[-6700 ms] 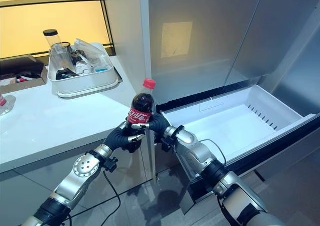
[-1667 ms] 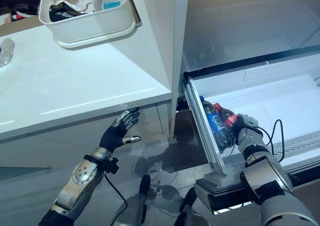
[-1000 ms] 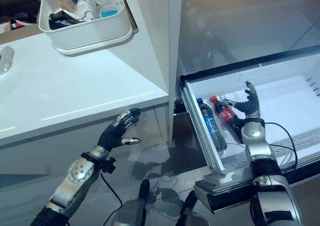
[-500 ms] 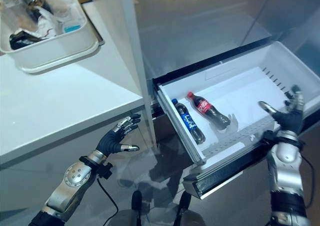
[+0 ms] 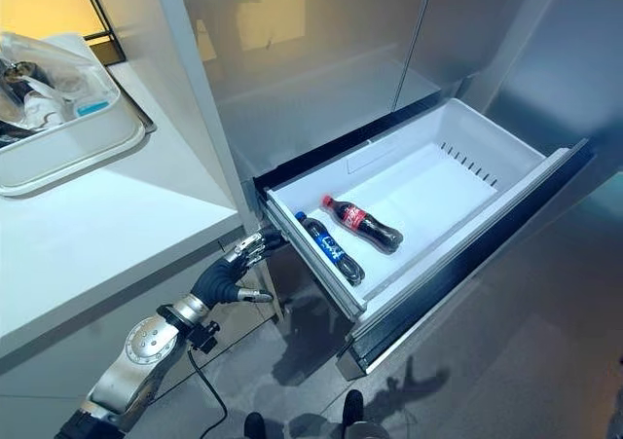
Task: Take the drinks into the refrigerator
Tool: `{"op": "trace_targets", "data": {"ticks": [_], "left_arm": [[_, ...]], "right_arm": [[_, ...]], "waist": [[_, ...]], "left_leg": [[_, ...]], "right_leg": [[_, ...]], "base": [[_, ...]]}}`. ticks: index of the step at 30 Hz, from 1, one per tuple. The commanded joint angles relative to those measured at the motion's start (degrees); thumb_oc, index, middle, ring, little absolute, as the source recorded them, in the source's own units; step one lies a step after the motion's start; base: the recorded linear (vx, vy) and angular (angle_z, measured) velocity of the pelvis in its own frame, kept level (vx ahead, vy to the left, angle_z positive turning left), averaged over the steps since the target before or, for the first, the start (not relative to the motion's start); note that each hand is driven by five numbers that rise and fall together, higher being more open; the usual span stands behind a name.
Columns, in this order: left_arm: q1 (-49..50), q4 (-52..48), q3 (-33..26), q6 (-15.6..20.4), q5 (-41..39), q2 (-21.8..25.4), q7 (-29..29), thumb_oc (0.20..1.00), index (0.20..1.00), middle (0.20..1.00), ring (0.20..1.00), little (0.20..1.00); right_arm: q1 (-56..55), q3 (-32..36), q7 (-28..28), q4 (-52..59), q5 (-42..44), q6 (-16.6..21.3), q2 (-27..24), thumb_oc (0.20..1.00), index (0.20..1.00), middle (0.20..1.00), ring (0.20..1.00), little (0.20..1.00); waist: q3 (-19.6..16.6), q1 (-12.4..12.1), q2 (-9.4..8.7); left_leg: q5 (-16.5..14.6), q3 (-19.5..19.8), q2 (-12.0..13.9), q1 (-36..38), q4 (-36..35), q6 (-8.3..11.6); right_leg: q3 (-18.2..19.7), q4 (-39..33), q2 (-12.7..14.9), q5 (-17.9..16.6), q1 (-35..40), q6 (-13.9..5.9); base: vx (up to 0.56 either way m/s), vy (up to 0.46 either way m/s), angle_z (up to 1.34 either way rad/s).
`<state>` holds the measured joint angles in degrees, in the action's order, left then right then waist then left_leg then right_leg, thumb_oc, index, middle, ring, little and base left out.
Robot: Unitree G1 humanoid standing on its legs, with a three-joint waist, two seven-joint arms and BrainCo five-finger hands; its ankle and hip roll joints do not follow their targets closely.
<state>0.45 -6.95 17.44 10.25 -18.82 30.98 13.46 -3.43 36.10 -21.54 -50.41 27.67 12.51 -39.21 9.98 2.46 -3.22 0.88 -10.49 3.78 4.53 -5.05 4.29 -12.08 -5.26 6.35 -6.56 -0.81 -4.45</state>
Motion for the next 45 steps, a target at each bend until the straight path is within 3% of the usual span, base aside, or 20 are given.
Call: {"op": "trace_targets", "data": {"ticks": [1,4,7,11,13,14,16,24,33,45], "left_arm": [[-2.5,-1.6,-1.2,2.3,-1.0,-0.9,-0.1,1.000,1.000,1.000,1.000,1.000],[-2.2,-2.7,-1.7,2.2,-2.5,-1.3,0.2,1.000,1.000,1.000,1.000,1.000],[-1.5,-3.5,-1.2,2.1,-2.9,-0.5,0.6,1.000,1.000,1.000,1.000,1.000],[-0.2,-2.7,-0.8,2.3,-1.5,0.2,0.5,1.000,1.000,1.000,1.000,1.000],[1.4,-2.2,-1.1,2.5,-1.1,0.2,-0.1,1.000,1.000,1.000,1.000,1.000],[1.6,-2.2,-1.3,2.5,-1.1,0.2,-0.1,1.000,1.000,1.000,1.000,1.000],[2.2,-1.5,-0.9,2.5,-0.8,-0.6,-1.3,1.000,1.000,1.000,1.000,1.000],[0.9,-0.8,-0.6,3.2,-0.2,-3.1,-5.1,1.000,1.000,1.000,1.000,1.000],[0.1,0.4,1.1,3.5,0.4,-4.0,-6.8,1.000,1.000,1.000,1.000,1.000],[0.3,0.7,-0.4,3.9,2.0,-4.0,-7.6,1.000,1.000,1.000,1.000,1.000]], "right_arm": [[1.7,-4.3,1.8,-1.3,-6.0,-1.4,0.5,0.200,0.200,0.200,0.200,0.200],[1.7,-7.8,2.8,-1.5,-8.8,-2.4,3.4,0.200,0.200,0.200,0.200,0.200],[5.1,-16.8,4.3,-2.7,-15.2,-4.6,8.3,0.200,0.200,0.200,0.200,0.200],[10.7,-24.3,6.2,-4.2,-18.2,-5.5,10.1,0.200,0.200,0.200,0.200,0.200],[14.6,-31.1,7.7,-0.1,-23.1,-6.2,10.9,0.200,0.200,0.200,0.200,0.200],[14.6,-31.3,7.7,0.0,-23.2,-6.3,10.9,0.200,0.200,0.200,0.200,0.200],[19.4,-35.8,7.1,5.8,-27.2,-6.7,10.7,0.200,0.200,0.200,0.200,0.200],[32.5,-44.9,6.7,16.1,-35.0,-7.2,10.5,0.200,0.200,0.200,0.200,0.200],[51.0,-55.8,8.9,15.3,-41.6,-7.7,9.0,0.200,0.200,0.200,0.200,0.200],[52.0,-60.0,11.8,16.8,-47.0,-8.2,9.4,0.200,0.200,0.200,0.200,0.200]], "waist": [[0.3,-0.6,0.88],[0.5,-0.7,1.16],[0.6,-1.7,1.72],[0.8,-2.9,1.89],[1.0,-4.4,1.91],[1.0,-4.2,1.90],[1.1,-6.0,1.75],[2.2,-9.2,0.86],[4.2,-12.2,-0.50],[5.8,-13.2,-1.36]], "left_leg": [[-3.8,2.3,-1.4,-0.3,0.0,-1.69],[-3.7,2.4,-1.5,-0.3,0.0,-1.75],[-3.6,2.7,-1.7,-0.2,0.0,-1.84],[-3.4,2.9,-1.9,0.0,0.0,-1.79],[-3.1,3.1,-2.1,-0.1,0.0,-1.75],[-3.1,3.1,-2.1,-0.1,0.0,-1.75],[-2.7,3.9,-2.3,-0.7,0.0,-1.80],[-1.5,5.8,-2.6,-2.6,0.0,-1.81],[-0.4,6.7,-2.7,-4.2,0.0,-1.75],[0.2,7.6,-2.9,-5.4,0.0,-1.79]], "right_leg": [[-1.4,1.0,-1.0,3.8,3.7,-3.40],[-1.6,1.0,-0.8,3.7,3.7,-3.37],[-2.0,1.0,-0.5,3.7,4.2,-3.35],[-2.4,0.9,-0.3,3.7,4.6,-3.30],[-2.8,0.8,-0.1,3.6,4.9,-3.27],[-2.8,0.8,-0.1,3.6,4.9,-3.27],[-3.5,0.8,0.2,3.4,4.8,-3.25],[-5.9,1.0,0.8,3.3,4.3,-2.98],[-7.0,1.0,1.0,2.8,3.4,-2.78],[-8.2,1.1,1.5,2.4,2.7,-2.87]], "base": [[0.00,0.007,-0.09],[0.00,0.006,-0.05],[0.00,0.000,0.00],[0.01,-0.002,0.02],[0.01,-0.008,0.04],[0.00,0.000,0.00],[0.01,-0.019,0.09],[-0.02,-0.015,0.16],[-0.02,-0.003,0.08],[-0.02,0.004,0.10]]}}
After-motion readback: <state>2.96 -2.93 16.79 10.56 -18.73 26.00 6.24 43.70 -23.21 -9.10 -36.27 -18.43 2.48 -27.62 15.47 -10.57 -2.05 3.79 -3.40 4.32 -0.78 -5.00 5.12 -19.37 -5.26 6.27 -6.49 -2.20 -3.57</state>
